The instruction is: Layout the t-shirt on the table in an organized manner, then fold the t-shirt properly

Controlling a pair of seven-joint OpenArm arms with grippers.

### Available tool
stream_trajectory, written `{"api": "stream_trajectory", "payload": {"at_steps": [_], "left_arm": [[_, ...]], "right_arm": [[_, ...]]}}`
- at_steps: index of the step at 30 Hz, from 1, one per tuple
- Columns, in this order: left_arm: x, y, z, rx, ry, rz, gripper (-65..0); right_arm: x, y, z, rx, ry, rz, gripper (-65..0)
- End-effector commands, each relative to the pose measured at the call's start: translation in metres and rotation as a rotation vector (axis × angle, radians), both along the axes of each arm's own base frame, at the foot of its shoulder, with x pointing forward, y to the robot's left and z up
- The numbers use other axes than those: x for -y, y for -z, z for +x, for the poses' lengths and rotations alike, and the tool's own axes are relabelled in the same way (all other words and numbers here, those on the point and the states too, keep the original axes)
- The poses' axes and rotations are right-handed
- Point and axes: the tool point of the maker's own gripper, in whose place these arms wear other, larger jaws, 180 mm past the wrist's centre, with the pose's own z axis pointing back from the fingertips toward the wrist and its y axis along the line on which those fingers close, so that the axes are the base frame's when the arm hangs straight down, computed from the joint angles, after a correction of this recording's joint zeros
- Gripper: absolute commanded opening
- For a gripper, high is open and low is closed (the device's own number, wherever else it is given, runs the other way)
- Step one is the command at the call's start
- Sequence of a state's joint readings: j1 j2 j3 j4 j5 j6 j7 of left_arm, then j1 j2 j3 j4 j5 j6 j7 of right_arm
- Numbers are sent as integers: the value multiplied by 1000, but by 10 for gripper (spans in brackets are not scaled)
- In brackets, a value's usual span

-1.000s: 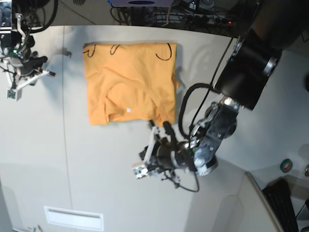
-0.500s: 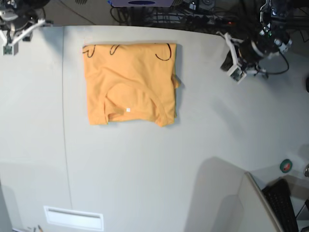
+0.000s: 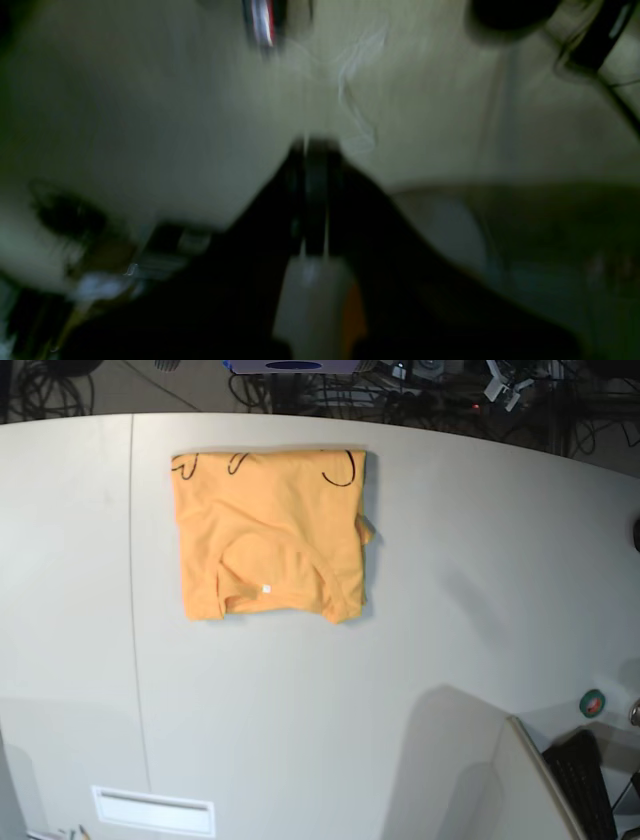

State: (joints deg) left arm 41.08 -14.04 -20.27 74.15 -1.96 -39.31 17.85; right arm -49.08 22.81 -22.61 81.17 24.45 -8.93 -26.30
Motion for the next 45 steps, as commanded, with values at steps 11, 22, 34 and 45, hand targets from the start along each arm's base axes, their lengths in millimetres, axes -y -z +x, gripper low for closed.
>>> {"api": "stream_trajectory", "payload": {"at_steps": [11,22,34,45], "left_arm": [[-8,83,-78,-37,-340,-11,-650],[-12,106,-53,49,-13,270,-650],[-2,109,-23,108,-19,260,-650],[33,115,-5,134,-35,208,-650]], "right_arm": [[17,99,-16,5,-253,-109,-650],[16,119,53,316,-267,-128,-650],[-6,121,58,326,-252,-103,-650],[-21,121,59,332,-240,-80,-650]]}}
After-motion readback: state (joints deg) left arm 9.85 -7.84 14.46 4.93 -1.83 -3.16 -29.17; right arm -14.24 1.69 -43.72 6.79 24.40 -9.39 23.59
